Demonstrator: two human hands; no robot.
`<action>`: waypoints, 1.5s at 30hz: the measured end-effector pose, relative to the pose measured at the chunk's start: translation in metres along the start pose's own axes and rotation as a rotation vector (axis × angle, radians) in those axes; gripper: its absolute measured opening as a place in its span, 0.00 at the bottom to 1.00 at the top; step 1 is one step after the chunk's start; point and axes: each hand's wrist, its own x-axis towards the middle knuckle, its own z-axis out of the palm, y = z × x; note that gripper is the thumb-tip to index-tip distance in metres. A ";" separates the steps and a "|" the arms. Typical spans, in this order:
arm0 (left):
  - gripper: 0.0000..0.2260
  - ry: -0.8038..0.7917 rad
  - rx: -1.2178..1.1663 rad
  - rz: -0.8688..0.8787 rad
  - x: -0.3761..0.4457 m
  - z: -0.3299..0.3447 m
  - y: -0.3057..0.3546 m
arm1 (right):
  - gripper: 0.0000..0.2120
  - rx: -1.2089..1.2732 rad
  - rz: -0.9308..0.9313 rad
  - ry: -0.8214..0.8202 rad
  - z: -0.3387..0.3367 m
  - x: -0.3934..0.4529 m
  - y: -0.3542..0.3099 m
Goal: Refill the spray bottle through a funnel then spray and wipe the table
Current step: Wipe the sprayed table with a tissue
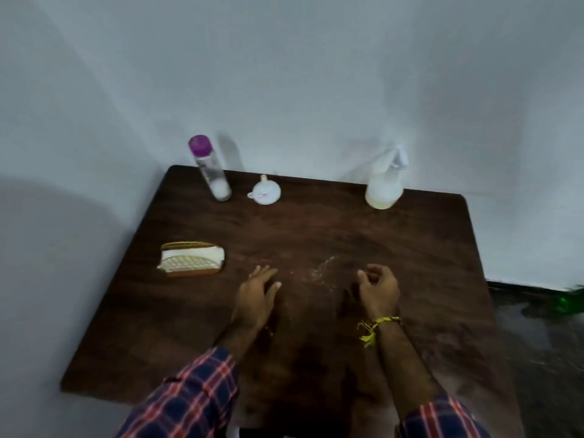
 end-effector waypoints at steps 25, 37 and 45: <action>0.55 -0.283 0.419 -0.340 -0.043 -0.063 -0.173 | 0.10 -0.300 -0.210 -0.358 0.256 -0.099 -0.098; 0.55 -0.315 0.392 -0.348 -0.043 -0.067 -0.166 | 0.05 -0.396 -0.369 -0.344 0.264 -0.094 -0.096; 0.55 -0.340 0.385 -0.353 -0.043 -0.070 -0.163 | 0.05 -0.162 -0.618 -0.309 0.252 -0.105 -0.094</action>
